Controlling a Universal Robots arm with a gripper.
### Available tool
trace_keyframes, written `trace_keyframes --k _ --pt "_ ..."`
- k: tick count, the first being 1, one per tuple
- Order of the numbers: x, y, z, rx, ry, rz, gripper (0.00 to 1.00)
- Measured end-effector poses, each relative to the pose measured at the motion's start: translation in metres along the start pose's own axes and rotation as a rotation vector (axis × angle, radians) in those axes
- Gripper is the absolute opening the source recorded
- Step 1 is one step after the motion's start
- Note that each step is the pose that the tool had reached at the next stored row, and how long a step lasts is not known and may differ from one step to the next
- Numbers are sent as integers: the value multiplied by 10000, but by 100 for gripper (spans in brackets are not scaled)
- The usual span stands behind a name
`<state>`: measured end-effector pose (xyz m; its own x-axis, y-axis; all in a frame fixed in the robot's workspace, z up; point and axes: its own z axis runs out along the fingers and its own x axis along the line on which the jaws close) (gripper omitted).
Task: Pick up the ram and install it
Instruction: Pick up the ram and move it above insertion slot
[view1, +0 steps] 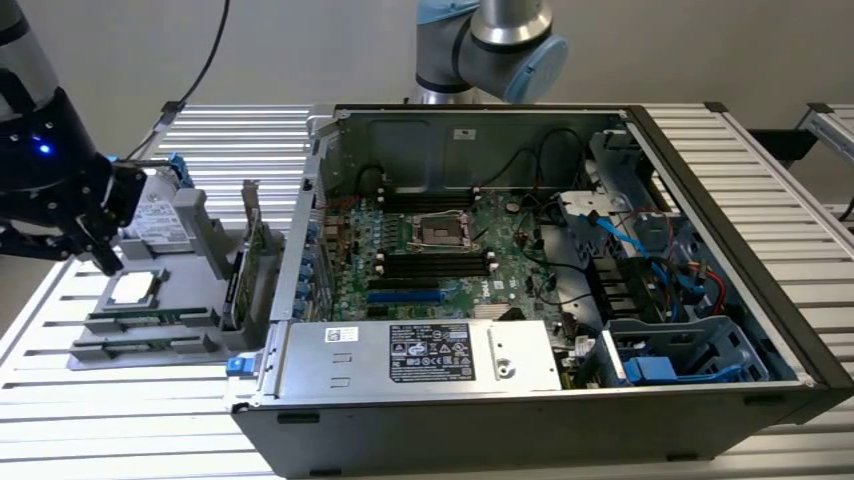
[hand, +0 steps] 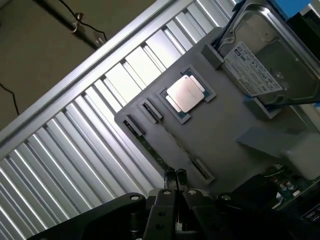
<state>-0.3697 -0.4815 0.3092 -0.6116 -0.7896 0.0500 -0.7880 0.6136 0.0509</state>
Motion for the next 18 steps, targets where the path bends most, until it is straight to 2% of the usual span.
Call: trace_keyframes --k 18 --pt "-6 -6 125 161 166 -3266 10"
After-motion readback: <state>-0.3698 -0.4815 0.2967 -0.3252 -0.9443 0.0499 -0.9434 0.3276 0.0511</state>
